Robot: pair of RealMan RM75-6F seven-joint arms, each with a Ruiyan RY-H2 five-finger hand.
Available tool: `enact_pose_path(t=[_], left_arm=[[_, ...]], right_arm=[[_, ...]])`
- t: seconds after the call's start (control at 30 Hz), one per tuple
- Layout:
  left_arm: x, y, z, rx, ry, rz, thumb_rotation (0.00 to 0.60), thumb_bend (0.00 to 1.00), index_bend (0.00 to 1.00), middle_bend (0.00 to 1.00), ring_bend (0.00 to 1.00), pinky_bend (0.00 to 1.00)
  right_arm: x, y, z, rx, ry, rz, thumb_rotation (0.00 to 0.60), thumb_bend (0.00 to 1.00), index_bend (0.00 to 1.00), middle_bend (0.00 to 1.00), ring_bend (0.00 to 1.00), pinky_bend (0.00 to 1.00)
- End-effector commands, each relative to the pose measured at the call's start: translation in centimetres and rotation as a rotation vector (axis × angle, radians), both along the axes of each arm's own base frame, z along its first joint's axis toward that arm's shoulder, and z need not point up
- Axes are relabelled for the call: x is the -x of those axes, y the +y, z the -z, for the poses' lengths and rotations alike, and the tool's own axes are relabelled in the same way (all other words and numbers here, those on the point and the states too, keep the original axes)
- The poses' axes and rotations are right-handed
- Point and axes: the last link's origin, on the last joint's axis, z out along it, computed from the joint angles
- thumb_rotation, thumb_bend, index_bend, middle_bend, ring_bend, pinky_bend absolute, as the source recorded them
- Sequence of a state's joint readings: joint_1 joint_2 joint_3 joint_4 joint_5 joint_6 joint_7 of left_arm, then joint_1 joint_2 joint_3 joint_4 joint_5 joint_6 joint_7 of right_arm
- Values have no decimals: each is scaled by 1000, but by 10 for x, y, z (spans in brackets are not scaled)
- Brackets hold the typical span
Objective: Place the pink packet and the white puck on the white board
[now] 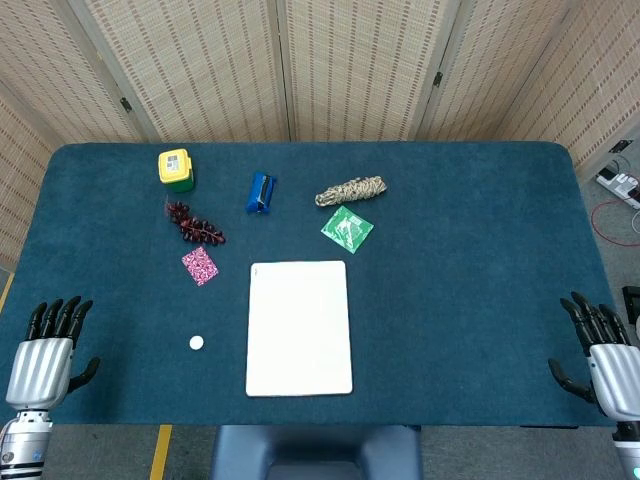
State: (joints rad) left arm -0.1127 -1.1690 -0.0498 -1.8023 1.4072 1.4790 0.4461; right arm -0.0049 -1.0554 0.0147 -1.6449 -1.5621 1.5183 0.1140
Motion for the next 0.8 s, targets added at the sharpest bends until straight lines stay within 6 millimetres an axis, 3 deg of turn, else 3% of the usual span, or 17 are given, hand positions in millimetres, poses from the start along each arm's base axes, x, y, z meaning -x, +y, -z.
enact_pose_path(t=[0.03, 0.4, 0.6, 0.8], left_arm=[[0, 1, 0, 0, 1, -1, 600, 328, 135, 104, 83, 0], [-4, 11, 1, 1, 10, 33, 600, 329, 151, 104, 85, 0], [-15, 34, 5, 19, -4, 88, 600, 329, 159, 104, 92, 0], [-37, 69, 15, 73, -61, 149, 600, 331, 163, 104, 100, 0]], right_arm=[[0, 0, 0, 0, -2, 2, 600, 364, 33, 64, 98, 43], [2, 3, -3, 19, -21, 11, 600, 365, 33, 64, 98, 42], [3, 3, -3, 14, -23, 12, 600, 365, 33, 64, 98, 43], [2, 2, -4, 17, -19, 7, 600, 364, 33, 63, 98, 42]])
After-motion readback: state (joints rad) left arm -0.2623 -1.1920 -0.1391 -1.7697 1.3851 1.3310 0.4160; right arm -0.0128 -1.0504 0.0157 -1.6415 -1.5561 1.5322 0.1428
